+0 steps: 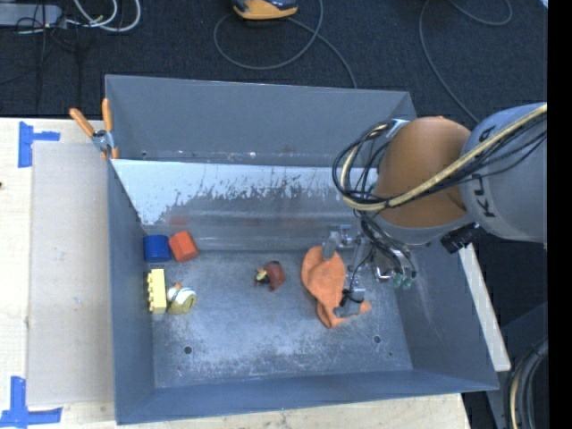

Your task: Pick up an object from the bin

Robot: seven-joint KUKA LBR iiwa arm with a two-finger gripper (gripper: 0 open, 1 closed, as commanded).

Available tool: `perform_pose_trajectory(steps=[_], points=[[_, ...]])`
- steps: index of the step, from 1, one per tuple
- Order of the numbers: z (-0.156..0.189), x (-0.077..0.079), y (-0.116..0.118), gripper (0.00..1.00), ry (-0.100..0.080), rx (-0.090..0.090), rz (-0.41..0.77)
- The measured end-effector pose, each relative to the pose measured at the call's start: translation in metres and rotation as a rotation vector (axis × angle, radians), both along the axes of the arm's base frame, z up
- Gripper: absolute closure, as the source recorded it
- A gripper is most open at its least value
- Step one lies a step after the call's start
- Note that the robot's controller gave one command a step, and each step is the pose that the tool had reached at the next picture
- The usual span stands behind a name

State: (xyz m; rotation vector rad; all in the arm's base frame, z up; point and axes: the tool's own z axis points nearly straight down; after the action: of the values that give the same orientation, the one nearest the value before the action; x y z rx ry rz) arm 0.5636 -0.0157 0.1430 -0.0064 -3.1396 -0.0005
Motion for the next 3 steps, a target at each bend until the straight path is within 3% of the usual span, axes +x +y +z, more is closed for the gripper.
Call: perform_pose_trajectory(steps=[1,2,3], points=[[0.000,0.000,0.000,0.00,0.000,0.000,0.000],[-0.039,0.012,-0.001,0.00,-0.007,0.000,-0.001],[-0.071,0.027,-0.013,0.00,0.002,0.001,-0.024]])
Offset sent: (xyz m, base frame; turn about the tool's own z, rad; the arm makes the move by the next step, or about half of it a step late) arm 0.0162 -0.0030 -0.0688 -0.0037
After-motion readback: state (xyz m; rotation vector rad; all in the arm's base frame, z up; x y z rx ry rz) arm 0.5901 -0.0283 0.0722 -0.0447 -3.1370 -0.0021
